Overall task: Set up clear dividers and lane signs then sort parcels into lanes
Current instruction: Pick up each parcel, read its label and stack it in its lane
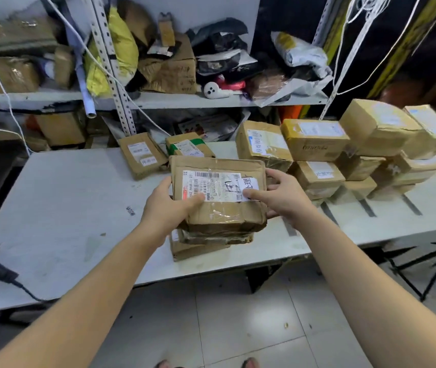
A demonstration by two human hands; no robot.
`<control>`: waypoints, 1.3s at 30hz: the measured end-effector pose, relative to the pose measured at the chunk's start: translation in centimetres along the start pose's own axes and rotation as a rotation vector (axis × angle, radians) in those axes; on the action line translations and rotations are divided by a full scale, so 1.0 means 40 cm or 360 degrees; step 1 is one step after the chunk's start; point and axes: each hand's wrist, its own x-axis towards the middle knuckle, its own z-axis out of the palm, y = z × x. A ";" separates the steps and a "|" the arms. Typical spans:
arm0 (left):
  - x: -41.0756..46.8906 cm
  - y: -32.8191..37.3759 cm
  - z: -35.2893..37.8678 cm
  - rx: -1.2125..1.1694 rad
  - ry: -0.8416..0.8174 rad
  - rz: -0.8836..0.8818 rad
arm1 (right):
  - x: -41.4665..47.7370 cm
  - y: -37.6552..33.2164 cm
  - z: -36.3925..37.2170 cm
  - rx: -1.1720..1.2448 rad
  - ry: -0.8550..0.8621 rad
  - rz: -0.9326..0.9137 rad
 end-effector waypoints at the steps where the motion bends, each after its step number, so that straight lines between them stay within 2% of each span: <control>1: -0.006 0.005 0.041 0.0007 -0.0006 0.0000 | -0.002 0.020 -0.038 0.0017 0.0008 0.0017; 9: -0.028 0.016 0.331 0.0051 -0.0042 -0.0047 | 0.037 0.175 -0.280 -0.0014 0.0004 0.0072; 15: -0.018 -0.037 0.463 0.0124 -0.0021 -0.0038 | 0.102 0.294 -0.358 -0.0079 -0.0079 0.0124; 21: 0.015 -0.117 0.514 0.0079 0.0006 -0.0202 | 0.141 0.355 -0.365 -0.0130 -0.0179 0.0126; 29: 0.051 -0.191 0.544 -0.0065 0.0005 -0.0361 | 0.201 0.411 -0.328 -0.0334 -0.0164 0.0122; 39: 0.103 -0.228 0.536 -0.0002 0.0023 -0.0372 | 0.232 0.427 -0.279 -0.0573 -0.0021 0.0080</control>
